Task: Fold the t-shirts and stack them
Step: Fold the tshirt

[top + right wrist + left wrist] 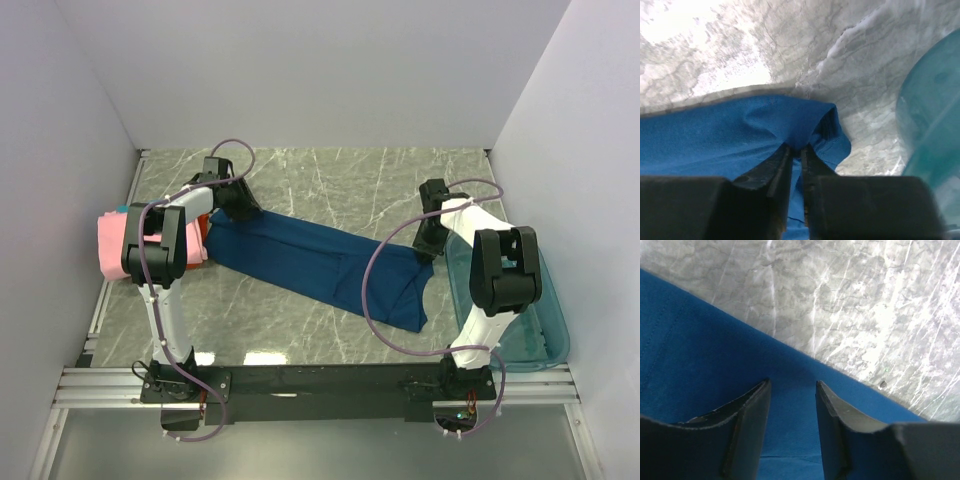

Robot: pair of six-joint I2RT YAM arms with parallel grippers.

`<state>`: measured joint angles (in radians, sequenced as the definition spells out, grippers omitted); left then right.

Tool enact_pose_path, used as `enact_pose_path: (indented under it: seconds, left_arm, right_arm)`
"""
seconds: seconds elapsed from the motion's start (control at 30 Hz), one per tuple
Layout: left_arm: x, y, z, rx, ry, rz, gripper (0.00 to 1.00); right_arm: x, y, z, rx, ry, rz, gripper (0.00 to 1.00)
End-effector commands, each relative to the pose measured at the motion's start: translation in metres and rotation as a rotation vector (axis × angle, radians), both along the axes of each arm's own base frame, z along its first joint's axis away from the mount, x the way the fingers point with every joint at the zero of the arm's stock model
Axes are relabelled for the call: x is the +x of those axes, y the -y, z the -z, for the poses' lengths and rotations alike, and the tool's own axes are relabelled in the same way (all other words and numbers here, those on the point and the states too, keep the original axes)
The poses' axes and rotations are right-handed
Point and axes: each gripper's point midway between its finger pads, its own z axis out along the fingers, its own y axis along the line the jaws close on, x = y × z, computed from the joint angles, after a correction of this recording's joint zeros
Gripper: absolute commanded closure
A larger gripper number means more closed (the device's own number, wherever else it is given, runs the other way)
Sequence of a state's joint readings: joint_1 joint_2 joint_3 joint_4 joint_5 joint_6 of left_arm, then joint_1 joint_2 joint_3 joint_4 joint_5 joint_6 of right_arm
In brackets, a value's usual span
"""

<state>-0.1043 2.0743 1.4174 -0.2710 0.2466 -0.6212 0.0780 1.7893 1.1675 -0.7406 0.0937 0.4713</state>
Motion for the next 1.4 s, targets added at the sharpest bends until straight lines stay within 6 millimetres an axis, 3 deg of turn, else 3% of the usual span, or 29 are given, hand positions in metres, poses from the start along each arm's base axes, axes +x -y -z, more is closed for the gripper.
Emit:
enact_pose_path:
  seconds: [0.0,0.07,0.1,0.37,0.47,0.6,0.63,0.77,0.9,1.07,1.37]
  left_arm:
    - [-0.011,-0.014,0.013,0.067,-0.043,-0.004,0.48]
    - [-0.007,-0.009,-0.002,0.058,-0.012,0.005,0.45]
    - [-0.005,-0.007,-0.01,0.052,0.003,0.009,0.42]
    - [0.007,0.004,-0.072,0.033,0.128,0.027,0.37]
    - [0.003,0.016,-0.08,0.034,0.149,0.058,0.37]
    - [-0.008,0.035,-0.07,0.031,0.136,0.112,0.37]
    - [-0.011,0.04,-0.064,0.026,0.124,0.121,0.37]
    - [-0.025,0.046,-0.043,0.012,0.079,0.127,0.37]
    - [-0.034,0.043,-0.025,0.022,0.045,0.125,0.37]
    - [-0.047,0.038,-0.01,0.036,0.007,0.11,0.37]
    - [-0.073,0.033,-0.006,0.045,-0.017,0.077,0.37]
  right_arm:
    - [0.01,0.011,-0.017,-0.056,0.022,0.012,0.8]
    - [0.016,0.001,-0.027,-0.006,0.055,-0.005,0.63]
    - [0.019,-0.003,-0.032,0.016,0.074,-0.019,0.6]
    - [0.033,-0.027,-0.074,0.066,0.153,-0.081,0.49]
    - [0.035,-0.037,-0.087,0.075,0.188,-0.098,0.49]
    - [0.032,-0.061,-0.095,0.12,0.22,-0.133,0.49]
    - [0.027,-0.074,-0.092,0.167,0.208,-0.156,0.49]
    - [0.018,-0.098,-0.079,0.25,0.178,-0.172,0.49]
    - [0.01,-0.11,-0.057,0.294,0.13,-0.178,0.49]
    - [0.004,-0.113,-0.033,0.309,0.071,-0.169,0.49]
    - [0.013,-0.097,0.004,0.22,-0.02,-0.121,0.5]
